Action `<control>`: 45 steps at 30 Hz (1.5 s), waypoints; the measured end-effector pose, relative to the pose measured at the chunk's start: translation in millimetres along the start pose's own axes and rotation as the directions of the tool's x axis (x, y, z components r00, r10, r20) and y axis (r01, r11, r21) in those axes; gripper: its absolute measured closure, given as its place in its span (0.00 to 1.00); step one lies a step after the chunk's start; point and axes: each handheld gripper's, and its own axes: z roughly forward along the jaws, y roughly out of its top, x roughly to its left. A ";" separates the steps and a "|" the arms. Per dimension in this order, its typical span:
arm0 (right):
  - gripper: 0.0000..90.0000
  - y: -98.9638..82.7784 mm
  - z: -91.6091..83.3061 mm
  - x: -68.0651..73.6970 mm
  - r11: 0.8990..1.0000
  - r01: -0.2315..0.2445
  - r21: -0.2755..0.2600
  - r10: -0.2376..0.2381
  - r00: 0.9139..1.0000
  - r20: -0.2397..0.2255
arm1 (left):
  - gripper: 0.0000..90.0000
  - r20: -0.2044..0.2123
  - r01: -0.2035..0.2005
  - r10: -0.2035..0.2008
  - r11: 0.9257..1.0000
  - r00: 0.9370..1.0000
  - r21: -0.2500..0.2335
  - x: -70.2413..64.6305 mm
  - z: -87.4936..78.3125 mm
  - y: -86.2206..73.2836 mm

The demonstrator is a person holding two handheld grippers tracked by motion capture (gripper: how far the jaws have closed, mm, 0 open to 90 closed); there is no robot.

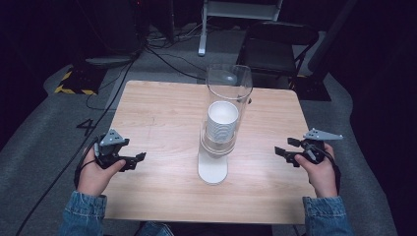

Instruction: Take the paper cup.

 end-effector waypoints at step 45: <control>0.18 32.9 80.0 119.3 0.984 0.153 -0.088 -0.174 0.924 -0.340 | 0.20 0.005 0.040 -0.040 0.999 0.999 0.003 -1.9 -13.2 -23.6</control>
